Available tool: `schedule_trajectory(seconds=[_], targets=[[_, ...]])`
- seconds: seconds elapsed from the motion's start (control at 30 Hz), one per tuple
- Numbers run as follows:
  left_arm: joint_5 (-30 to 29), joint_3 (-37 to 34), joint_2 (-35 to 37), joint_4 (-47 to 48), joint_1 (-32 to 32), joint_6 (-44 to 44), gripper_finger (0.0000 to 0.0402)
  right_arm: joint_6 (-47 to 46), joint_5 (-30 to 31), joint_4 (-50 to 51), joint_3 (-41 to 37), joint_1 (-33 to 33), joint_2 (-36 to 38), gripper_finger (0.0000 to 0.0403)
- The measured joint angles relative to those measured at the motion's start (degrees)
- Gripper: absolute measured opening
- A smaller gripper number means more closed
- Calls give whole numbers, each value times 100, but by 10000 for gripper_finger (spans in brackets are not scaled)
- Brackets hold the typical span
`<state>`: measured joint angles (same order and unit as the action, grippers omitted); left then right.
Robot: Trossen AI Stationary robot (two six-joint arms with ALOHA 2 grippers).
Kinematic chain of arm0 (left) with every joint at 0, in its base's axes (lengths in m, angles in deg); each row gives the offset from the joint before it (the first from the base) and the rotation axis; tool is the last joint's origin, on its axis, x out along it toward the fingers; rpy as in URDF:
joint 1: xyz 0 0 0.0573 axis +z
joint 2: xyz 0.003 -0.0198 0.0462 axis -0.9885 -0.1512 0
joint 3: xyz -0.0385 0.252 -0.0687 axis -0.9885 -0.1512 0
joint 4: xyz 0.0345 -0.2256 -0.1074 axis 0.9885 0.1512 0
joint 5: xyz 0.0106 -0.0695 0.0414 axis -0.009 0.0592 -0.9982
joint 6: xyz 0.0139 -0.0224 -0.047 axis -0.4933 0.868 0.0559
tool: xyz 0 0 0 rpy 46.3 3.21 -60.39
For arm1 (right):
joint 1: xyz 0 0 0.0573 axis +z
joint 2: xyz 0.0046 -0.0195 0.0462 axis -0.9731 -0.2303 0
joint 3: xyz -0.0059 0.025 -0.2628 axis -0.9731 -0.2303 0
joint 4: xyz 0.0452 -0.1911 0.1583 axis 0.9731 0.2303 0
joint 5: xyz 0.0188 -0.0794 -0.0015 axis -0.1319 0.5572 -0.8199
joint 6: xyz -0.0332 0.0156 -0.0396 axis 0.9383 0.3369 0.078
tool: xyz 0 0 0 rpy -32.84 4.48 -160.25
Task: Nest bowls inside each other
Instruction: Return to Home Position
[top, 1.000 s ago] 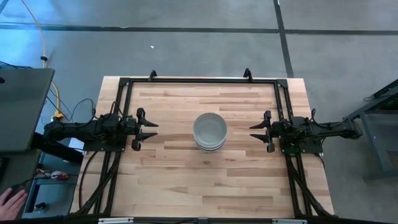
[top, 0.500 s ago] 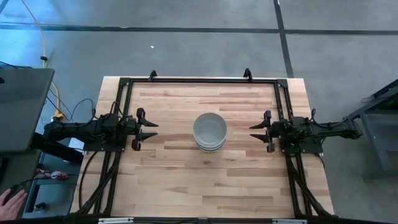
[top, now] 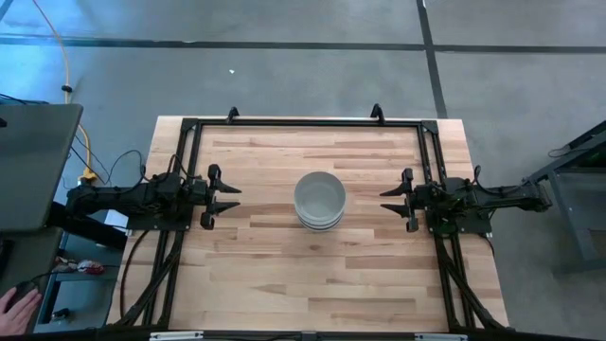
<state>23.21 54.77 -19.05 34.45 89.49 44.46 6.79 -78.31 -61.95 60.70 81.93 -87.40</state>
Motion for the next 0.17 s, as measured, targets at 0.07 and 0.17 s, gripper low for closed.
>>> schedule_trajectory(seconds=[0.07,0.17], targets=[[0,0,-1,0,-1,-1,159,0,0,1,0,-1,1,133],[0,0,1,0,-1,0,159,0,2,1,0,1,-1,133]])
